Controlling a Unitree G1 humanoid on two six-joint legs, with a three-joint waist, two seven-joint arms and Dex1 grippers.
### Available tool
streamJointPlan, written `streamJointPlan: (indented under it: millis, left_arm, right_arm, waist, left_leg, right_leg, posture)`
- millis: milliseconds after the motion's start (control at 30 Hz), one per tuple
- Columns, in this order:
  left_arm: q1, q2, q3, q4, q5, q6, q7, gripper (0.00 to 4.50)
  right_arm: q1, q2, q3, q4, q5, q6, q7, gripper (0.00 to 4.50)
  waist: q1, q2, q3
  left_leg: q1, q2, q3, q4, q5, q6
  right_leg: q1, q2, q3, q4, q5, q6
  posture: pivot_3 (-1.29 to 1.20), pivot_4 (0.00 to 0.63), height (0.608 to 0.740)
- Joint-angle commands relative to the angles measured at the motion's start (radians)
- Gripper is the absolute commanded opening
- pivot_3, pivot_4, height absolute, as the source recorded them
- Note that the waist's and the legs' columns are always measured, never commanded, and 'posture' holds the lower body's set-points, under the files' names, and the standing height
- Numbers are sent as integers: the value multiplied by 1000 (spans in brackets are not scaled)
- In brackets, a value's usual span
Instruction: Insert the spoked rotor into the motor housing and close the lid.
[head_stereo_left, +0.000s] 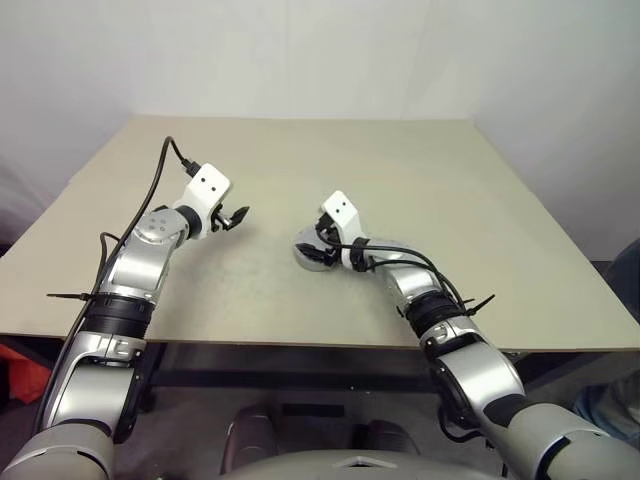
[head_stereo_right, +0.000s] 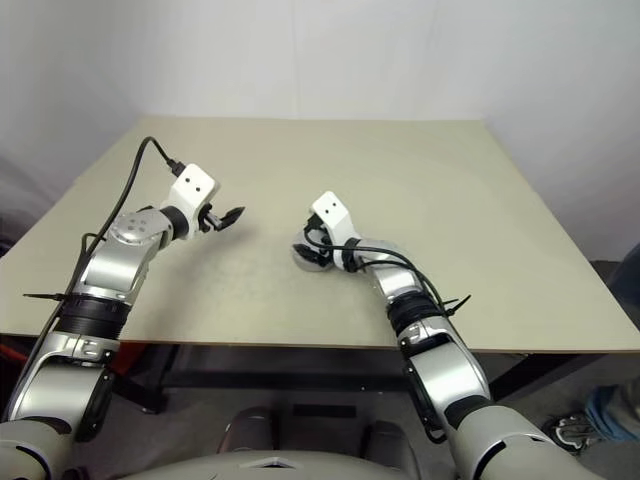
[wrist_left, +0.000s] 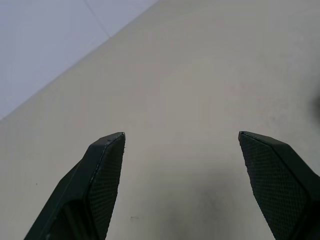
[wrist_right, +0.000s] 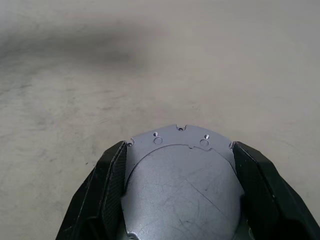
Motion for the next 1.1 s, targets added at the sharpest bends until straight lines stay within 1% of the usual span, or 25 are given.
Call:
streamJointPlan:
  millis: [33, 167, 267, 400, 467, 533, 567, 600, 767, 900, 933, 1000, 1100]
  left_arm:
    - [-24, -26, 23, -31, -30, 11, 1, 3817]
    - [-34, -138, 46, -17, -116, 107, 1, 3817]
    - [-34, -260, 77, 7, -214, 203, 2, 3231]
    - [-55, -341, 130, 52, -311, 290, -8, 1835]
    - [-72, -350, 154, 83, -340, 311, -3, 1249]
    - [-83, -348, 168, 103, -356, 321, -2, 489]
    - [-99, -346, 186, 129, -366, 333, 7, 190]
    - [-112, -343, 196, 156, -368, 348, 20, 31]
    - [-155, -329, 189, 270, -343, 417, 65, 31]
    - [-178, -330, 212, 289, -395, 509, 40, 31]
    - [-185, -329, 217, 295, -402, 538, 43, 31]
    - [-198, -323, 231, 311, -422, 577, 34, 31]
    - [-204, -320, 280, 307, -449, 545, 36, 31]
  right_arm:
    - [38, -41, 15, 70, -55, 42, -14, 3243]
    - [45, -47, 19, 61, -56, 48, -5, 3243]
    - [49, -49, 20, 53, -56, 51, -3, 3243]
    - [54, -55, 22, 41, -57, 57, -3, 3243]
    - [58, -58, 21, 36, -57, 59, -4, 3243]
    - [63, -61, 21, 28, -58, 62, -5, 3243]
    - [65, -62, 19, 23, -57, 64, -6, 3243]
    - [67, -63, 17, 18, -56, 66, -8, 3243]
    - [73, -63, 13, -4, -55, 74, -13, 3243]
    - [76, -62, 12, -15, -53, 79, -16, 3243]
    - [76, -61, 11, -17, -53, 79, -16, 3243]
    - [78, -61, 11, -20, -53, 80, -16, 3243]
    - [80, -62, 11, -26, -52, 82, -16, 3243]
  waist:
    - [0, 0, 0]
    - [0, -1, 0]
    - [0, -1, 0]
    - [-1, -1, 0]
    - [-1, -1, 0]
    - [0, -1, 0]
    - [0, -1, 0]
    - [0, -1, -1]
    - [1, -1, -1]
    - [1, -1, -1]
    - [1, -1, -1]
    - [1, -1, -1]
    - [1, -1, -1]
  left_leg:
    - [0, 0, 0, -1, 0, 0]
    - [0, -6, 0, -1, -1, 2]
    - [0, -7, 0, -1, -1, 2]
    - [-1, -7, 1, -1, -2, 3]
    - [-1, -7, 1, -2, -2, 3]
    - [-1, -7, 1, -4, -2, 3]
    - [-1, -8, 1, -5, -2, 3]
    - [-1, -8, 1, -6, -2, 3]
    - [-1, -8, 1, -8, -2, 3]
    - [-2, -8, 1, -13, -2, 3]
    - [-3, -8, 2, -13, -2, 3]
    - [-4, -8, 2, -14, -1, 3]
    - [-4, -8, 2, -15, -1, 3]
  right_leg:
    - [1, 0, -1, -3, 0, 0]
    - [2, -2, 3, -5, 0, 0]
    - [1, -4, 5, -6, 0, 0]
    - [0, -5, 4, -7, 0, 0]
    - [-1, -4, 4, -7, 0, 0]
    - [-2, -4, 4, -7, 0, 0]
    - [-2, -4, 4, -8, 0, 0]
    - [-2, -4, 4, -8, 0, 0]
    - [-1, -4, 4, -9, 0, 0]
    - [1, -4, 4, -14, 0, 0]
    - [3, -4, 4, -14, 0, 0]
    - [3, -4, 4, -14, 0, 0]
    - [3, -4, 4, -14, 0, 0]
  posture:
    - [0, 0, 740]
    - [0, 0, 740]
    - [0, 0, 740]
    - [0, 0, 740]
    - [0, 0, 740]
    - [0, 0, 740]
    - [0, 0, 740]
    - [0, 0, 740]
    - [0, 0, 740]
    - [0, 0, 740]
    - [0, 0, 740]
    - [0, 0, 740]
    - [0, 0, 740]
